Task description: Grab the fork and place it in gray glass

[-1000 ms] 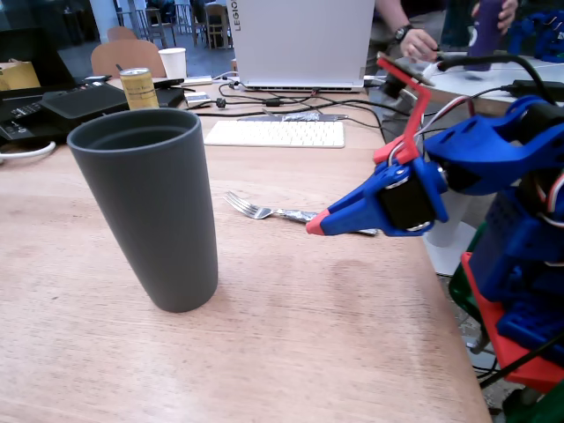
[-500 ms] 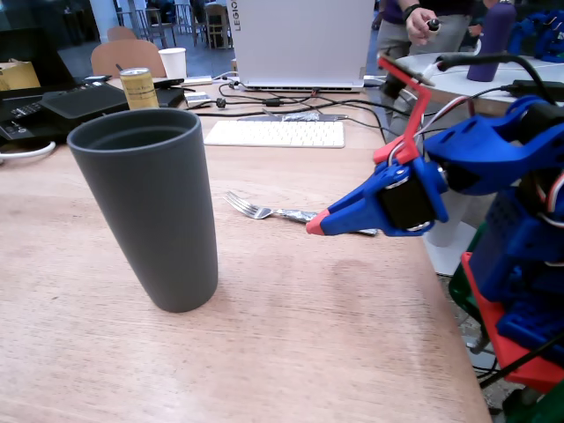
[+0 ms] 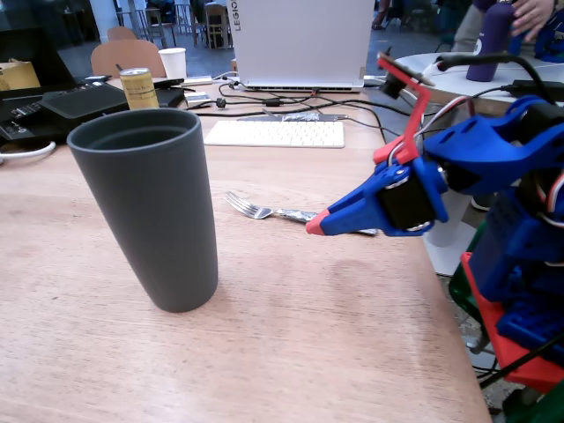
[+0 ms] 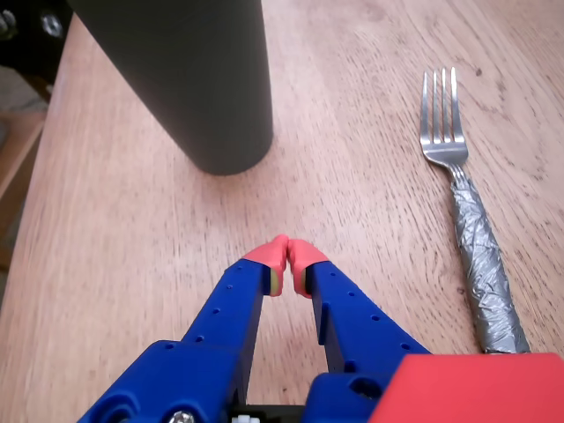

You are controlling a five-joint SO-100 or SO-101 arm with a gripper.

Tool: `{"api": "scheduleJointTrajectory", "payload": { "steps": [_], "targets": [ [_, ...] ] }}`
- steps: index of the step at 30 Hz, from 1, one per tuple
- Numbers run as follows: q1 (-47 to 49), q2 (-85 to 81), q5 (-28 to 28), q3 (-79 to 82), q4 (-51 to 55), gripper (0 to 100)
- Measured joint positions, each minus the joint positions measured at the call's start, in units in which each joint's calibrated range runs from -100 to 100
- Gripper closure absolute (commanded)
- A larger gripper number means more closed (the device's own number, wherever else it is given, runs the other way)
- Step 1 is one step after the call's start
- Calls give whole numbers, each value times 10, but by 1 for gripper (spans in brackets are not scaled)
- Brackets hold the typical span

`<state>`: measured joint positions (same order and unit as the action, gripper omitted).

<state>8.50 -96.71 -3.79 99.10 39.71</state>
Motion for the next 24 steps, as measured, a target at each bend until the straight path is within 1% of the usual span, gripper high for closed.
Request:
{"api": "scheduleJointTrajectory", "payload": {
  "steps": [24],
  "targets": [
    [11,0,-1,0,3,100]
  ]
}}
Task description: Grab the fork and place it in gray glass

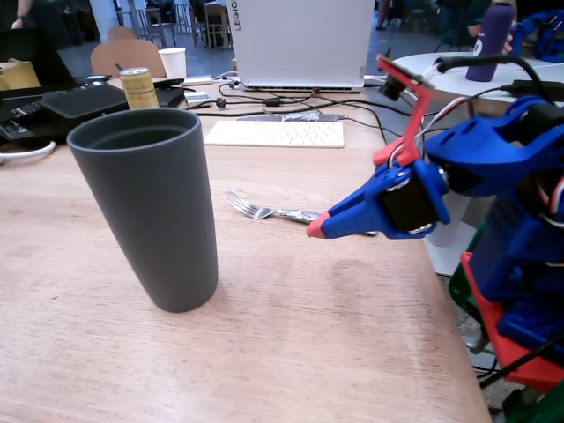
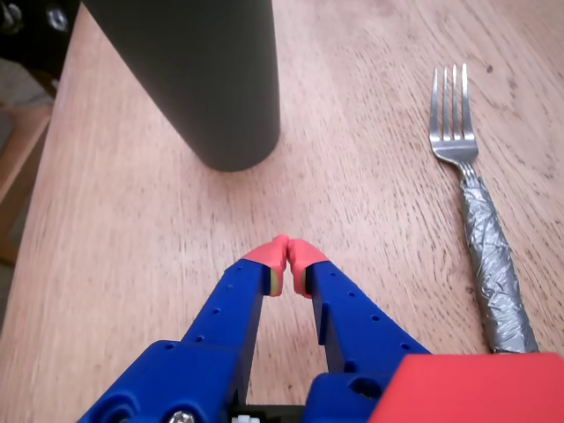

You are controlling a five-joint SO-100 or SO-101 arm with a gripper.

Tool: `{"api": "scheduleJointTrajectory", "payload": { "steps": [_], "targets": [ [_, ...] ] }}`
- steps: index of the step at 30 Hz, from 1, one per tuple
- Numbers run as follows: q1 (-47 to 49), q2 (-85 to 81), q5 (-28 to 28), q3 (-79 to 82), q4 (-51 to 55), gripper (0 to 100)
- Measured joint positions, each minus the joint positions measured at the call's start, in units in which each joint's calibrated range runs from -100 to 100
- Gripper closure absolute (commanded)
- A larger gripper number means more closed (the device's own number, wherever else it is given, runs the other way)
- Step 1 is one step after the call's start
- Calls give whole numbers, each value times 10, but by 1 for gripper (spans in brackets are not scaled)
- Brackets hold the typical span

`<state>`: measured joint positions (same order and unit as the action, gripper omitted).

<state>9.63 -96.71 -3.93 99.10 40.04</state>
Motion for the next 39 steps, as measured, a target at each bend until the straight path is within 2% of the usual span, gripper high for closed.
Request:
{"api": "scheduleJointTrajectory", "payload": {
  "steps": [6,13,21,25,33,36,39],
  "targets": [
    [0,82,0,-29,2,100],
    [-15,377,0,-290,2,100],
    [-21,488,11,-462,14,100],
    [-21,515,66,-488,69,100],
    [-106,575,72,-491,70,100],
    [-106,579,74,-491,70,100],
    [-188,597,89,-491,70,100]
  ]
}}
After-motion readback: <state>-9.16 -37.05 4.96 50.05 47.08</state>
